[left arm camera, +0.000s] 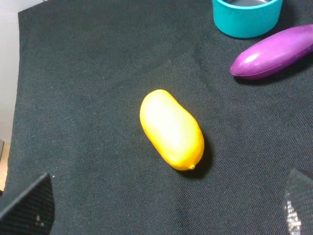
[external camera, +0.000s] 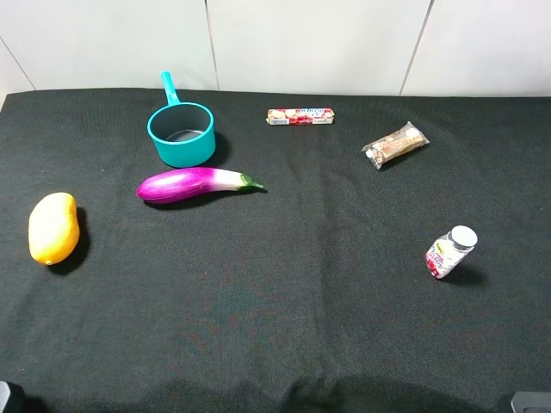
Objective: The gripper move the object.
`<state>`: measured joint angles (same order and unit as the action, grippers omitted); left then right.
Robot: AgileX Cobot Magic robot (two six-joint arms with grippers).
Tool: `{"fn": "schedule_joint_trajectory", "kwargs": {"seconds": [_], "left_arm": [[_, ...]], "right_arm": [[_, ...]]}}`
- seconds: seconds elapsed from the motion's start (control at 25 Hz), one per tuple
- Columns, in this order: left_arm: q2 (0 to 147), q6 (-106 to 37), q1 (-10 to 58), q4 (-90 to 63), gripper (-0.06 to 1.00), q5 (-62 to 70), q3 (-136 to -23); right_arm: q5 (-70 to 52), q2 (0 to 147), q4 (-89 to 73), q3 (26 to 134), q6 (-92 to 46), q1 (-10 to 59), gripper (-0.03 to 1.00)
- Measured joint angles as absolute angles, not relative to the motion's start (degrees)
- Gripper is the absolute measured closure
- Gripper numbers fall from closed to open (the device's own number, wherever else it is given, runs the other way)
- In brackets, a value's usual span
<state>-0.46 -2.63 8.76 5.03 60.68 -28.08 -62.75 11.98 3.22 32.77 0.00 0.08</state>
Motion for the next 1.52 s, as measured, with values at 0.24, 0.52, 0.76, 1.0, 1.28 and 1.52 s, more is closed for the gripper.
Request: {"fn": "schedule_joint_trajectory", "kwargs": {"seconds": [0.24, 0.52, 0.76, 1.0, 1.28, 1.52], "left_arm": [[-0.5, -2.6, 8.8, 5.0, -0.05, 60.7, -28.1], [-0.5, -2.6, 8.8, 5.0, -0.05, 60.7, -28.1], [-0.5, -2.6, 8.8, 5.0, -0.05, 60.7, -28.1], [-0.5, -2.6, 8.8, 5.0, -0.05, 60.7, -28.1], [-0.5, -2.6, 8.8, 5.0, -0.05, 60.7, -28.1], [-0.5, -2.6, 8.8, 5.0, -0.05, 60.7, -28.1]], "right_arm": [[-58.6, 1.4, 0.3, 29.0, 0.0, -3.6, 0.27], [-58.6, -0.3, -0.7, 28.7, 0.0, -3.5, 0.27], [-58.6, -0.3, 1.3, 28.7, 0.0, -3.5, 0.27], [-58.6, -0.3, 1.5, 28.7, 0.0, -3.5, 0.27], [-58.6, -0.3, 1.2, 28.7, 0.0, 0.1, 0.27], [-58.6, -0.3, 0.4, 28.7, 0.0, 1.8, 0.27]]}}
